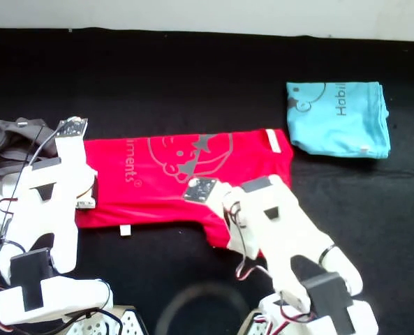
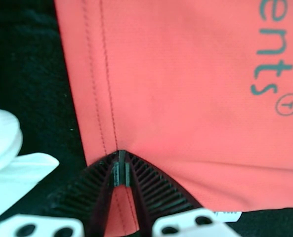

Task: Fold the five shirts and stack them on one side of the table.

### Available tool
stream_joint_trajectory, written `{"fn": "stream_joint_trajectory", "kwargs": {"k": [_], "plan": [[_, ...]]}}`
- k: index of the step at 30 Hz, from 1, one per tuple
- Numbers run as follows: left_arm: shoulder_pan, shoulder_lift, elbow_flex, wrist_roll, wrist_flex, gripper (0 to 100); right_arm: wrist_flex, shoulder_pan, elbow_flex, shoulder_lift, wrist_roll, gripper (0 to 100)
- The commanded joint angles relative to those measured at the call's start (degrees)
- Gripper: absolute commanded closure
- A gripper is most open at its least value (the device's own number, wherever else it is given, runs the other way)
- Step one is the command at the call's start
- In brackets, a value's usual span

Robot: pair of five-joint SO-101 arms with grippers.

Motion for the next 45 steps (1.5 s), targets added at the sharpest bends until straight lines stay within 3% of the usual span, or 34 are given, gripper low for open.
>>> {"fn": "stream_joint_trajectory", "kwargs": {"k": [1, 5, 9, 16, 24, 32, 36, 41, 45], "plan": [[-0.7, 0.2, 0.0, 0.3, -1.9, 99, -4.4, -0.7, 3.8, 0.0, 1.1, 76.1], [-0.7, 0.2, 0.0, 0.3, -2.0, 99, -5.5, -0.7, 4.4, 0.0, 1.1, 78.6], [-0.7, 0.2, 0.0, 0.3, -2.0, 99, -5.5, -0.5, 4.4, 0.0, 1.1, 99.8], [-0.7, 0.2, 0.0, 0.3, -2.0, 99, -4.4, 3.6, -1.1, -0.6, 1.1, 99.3], [-0.7, 0.2, 0.0, 0.3, -2.0, 99, 5.8, 10.5, -23.9, 0.1, 6.2, 99.3], [-0.7, 0.2, 0.0, 0.3, -2.0, 99, 6.2, 10.0, -37.5, 11.8, 6.0, 99.0], [-0.7, 0.2, 0.0, 0.3, -2.0, 99, 6.2, 10.2, -46.3, 21.0, -0.9, 97.1], [-0.7, 0.2, 0.0, 0.3, -2.0, 99, 5.8, 10.2, -56.5, 27.5, -15.3, 79.7], [-0.7, 0.2, 0.0, 0.3, -2.0, 99, 5.8, 10.9, -62.8, 30.4, -25.1, 77.4]]}}
